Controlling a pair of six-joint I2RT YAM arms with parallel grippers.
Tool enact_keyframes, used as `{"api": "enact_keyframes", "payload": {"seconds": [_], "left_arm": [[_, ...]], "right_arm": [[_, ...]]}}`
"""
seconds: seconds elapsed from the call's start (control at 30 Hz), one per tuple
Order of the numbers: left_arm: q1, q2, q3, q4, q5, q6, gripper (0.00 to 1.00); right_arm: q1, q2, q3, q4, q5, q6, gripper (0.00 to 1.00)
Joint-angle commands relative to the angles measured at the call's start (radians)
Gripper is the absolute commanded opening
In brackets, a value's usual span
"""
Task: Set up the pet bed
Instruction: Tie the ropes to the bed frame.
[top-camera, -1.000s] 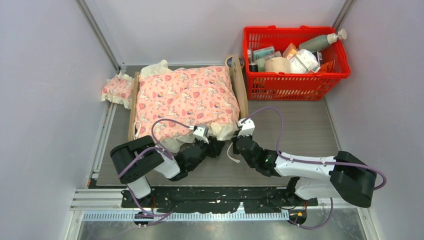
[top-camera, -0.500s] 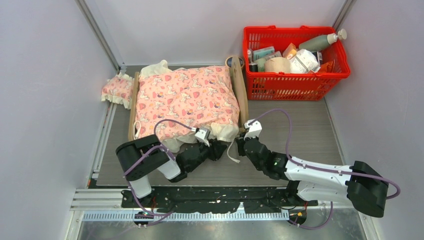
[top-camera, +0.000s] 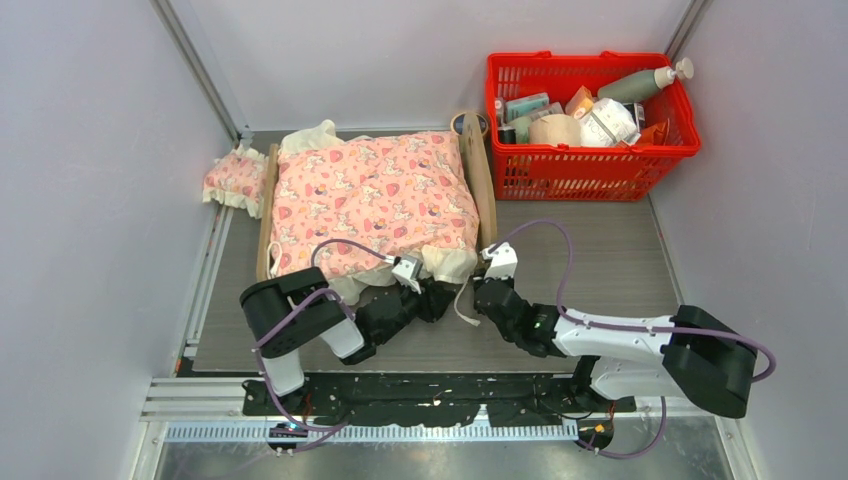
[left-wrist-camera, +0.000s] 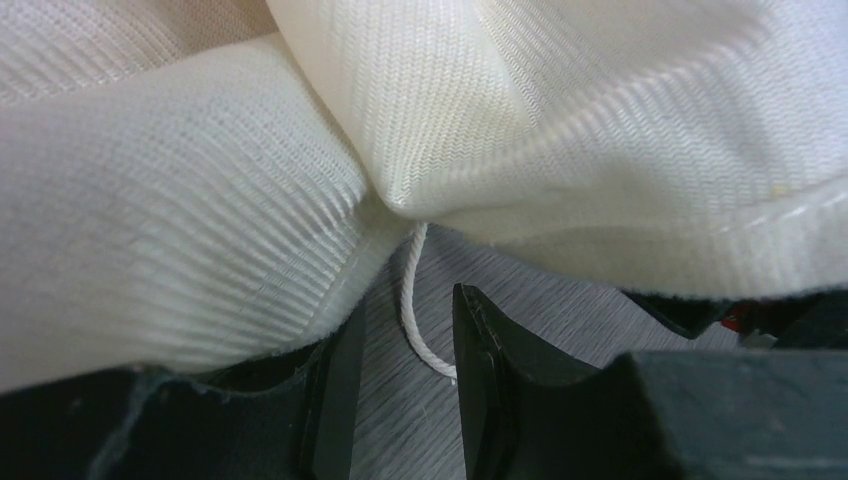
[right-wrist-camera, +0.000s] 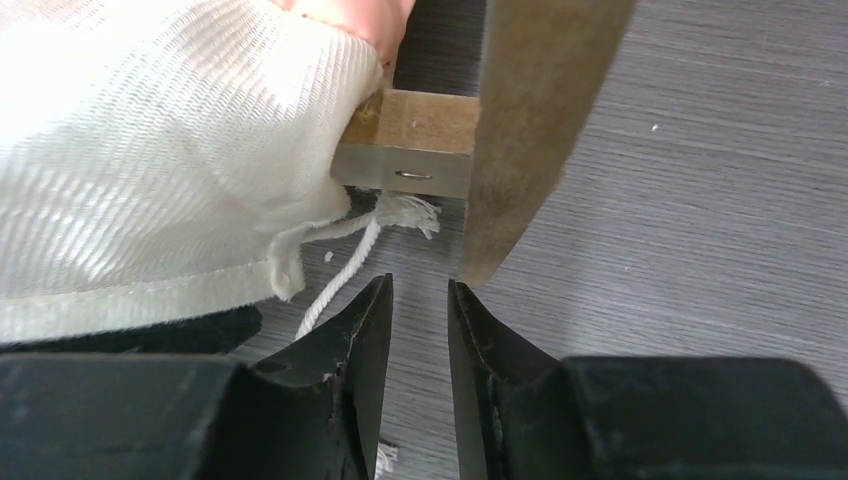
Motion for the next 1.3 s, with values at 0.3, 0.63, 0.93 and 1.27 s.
{"api": "enact_keyframes", "payload": {"seconds": [0.3, 0.63, 0.93, 1.27], "left_arm": [[0.005, 0.033, 0.016, 0.1, -0.003, -0.004, 0.41], [0.004, 0.041, 0.008, 0.121, -0.013, -0.006, 0.41], [0.005, 0.04, -0.013, 0.145, -0.022, -0.003, 0.41], [0.018, 0.005, -0.021, 0.154, -0.016, 0.078, 0.45]], "right_arm": [[0.009, 0.068, 0.075, 0.085, 0.11, 0.123, 0.4], [0.008, 0.124, 0.105, 0.097, 0.171, 0.171, 0.43], [0.01, 0.159, 0.119, 0.155, 0.217, 0.097, 0.06], [0.059, 0.001, 0.054, 0.01, 0.161, 0.102, 0.05]]}}
